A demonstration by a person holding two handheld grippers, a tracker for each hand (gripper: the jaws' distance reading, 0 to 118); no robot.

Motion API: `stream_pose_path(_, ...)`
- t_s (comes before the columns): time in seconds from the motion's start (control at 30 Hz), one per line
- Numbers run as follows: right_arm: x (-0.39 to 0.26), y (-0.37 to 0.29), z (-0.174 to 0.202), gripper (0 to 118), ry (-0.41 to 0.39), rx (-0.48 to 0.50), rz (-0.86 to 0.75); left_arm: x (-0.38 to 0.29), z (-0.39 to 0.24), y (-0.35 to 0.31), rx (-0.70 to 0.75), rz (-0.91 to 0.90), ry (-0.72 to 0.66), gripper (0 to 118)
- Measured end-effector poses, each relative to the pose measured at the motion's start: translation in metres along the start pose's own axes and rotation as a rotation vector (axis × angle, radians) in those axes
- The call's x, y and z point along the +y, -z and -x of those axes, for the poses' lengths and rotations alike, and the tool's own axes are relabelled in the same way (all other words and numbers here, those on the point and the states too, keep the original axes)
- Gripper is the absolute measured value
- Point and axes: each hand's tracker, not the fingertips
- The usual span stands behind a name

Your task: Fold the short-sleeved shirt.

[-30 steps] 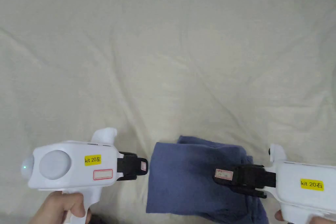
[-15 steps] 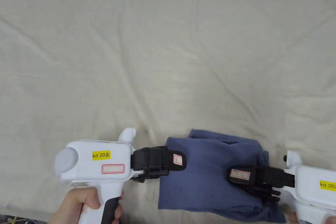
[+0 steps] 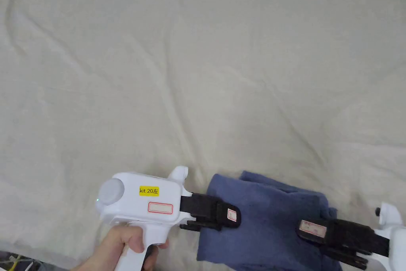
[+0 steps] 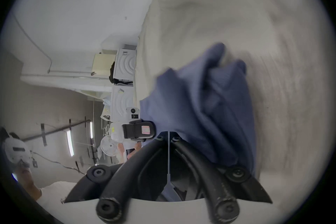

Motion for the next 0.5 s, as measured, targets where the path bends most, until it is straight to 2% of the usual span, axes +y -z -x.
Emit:
stream_pose_path(0.1,0.005,-0.01,0.028,0,-0.038,0.017,-0.057,0.013,0.008,-0.043,-0.003,-0.001,-0.004,17)
stream_pose_path(0.13,0.007,-0.012,0.034,0,-0.045,0.02,-0.073,0.016,0.008,-0.061,-0.088,-0.032,-0.089,17)
stream_pose_path(0.17,0.01,-0.013,0.043,0,-0.054,0.022,-0.08,0.022,0.009,-0.086,-0.065,-0.064,-0.09,17)
stream_pose_path(0.33,0.025,-0.003,0.061,0,-0.083,-0.015,-0.107,0.051,0.037,-0.243,0.157,-0.206,-0.099,17)
stream_pose_path(0.5,0.036,0.021,0.065,0,-0.076,-0.066,-0.112,0.086,0.074,-0.402,0.424,-0.238,-0.118,17)
